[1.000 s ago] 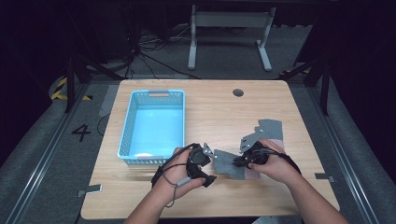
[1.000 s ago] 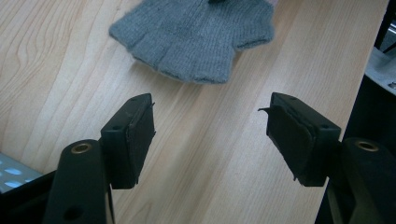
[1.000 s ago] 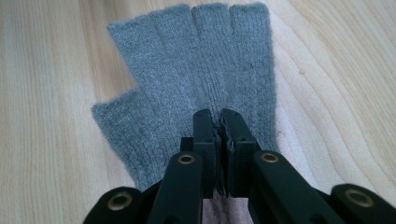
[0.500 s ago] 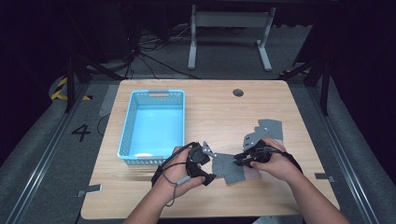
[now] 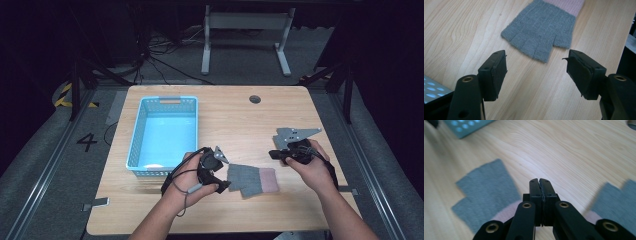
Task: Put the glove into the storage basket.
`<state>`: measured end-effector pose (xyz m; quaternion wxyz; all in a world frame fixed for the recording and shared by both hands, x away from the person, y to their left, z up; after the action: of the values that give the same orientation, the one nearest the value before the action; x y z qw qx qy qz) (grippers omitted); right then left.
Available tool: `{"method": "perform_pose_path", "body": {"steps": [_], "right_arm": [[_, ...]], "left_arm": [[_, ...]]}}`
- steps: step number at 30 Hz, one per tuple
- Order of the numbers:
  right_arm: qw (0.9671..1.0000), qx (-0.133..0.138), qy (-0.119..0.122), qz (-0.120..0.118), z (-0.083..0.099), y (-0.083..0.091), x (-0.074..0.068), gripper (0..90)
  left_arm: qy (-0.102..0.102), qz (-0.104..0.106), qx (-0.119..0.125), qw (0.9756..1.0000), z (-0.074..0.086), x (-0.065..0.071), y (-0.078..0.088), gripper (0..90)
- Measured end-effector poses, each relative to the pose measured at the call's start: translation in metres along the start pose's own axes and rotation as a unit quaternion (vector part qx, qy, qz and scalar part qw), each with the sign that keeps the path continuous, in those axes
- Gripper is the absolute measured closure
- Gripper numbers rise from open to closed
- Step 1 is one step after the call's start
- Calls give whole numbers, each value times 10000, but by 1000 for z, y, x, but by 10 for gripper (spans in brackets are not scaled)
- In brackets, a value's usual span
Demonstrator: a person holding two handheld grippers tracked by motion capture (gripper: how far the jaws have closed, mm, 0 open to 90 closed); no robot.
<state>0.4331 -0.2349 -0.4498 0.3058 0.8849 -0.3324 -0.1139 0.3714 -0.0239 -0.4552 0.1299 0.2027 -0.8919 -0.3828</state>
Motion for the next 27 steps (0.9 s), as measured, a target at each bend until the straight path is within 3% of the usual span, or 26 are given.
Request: {"method": "perform_pose_path", "body": {"steps": [5, 9, 14, 27], "right_arm": [[9980, -52, -533, 332, 11, 4, 23, 900], [9962, -122, -738, 457, 20, 2, 34, 900], [9943, -241, -890, 527, 29, -4, 41, 900], [9921, -667, -922, 536, 51, -24, 42, 900]], "left_arm": [[75, -39, 25, 10000, 0, -3, 1, 330], [128, -52, 5, 9999, 2, -6, 0, 331], [152, -56, -24, 9999, 5, -8, -1, 331], [165, -26, -31, 9999, 6, -8, -4, 329]]}}
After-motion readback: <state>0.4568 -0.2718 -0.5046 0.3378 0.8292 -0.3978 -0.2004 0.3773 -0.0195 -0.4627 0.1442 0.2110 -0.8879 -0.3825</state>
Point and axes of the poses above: each handheld gripper's, and its own axes: y roughly backward along the jaws, z roughly out of its underside, x roughly to its right, the point moved 9 cm from there along -y, roughly forward along the jaws, and after that the axes turned 8 degrees about x, right-handed, at the moved point
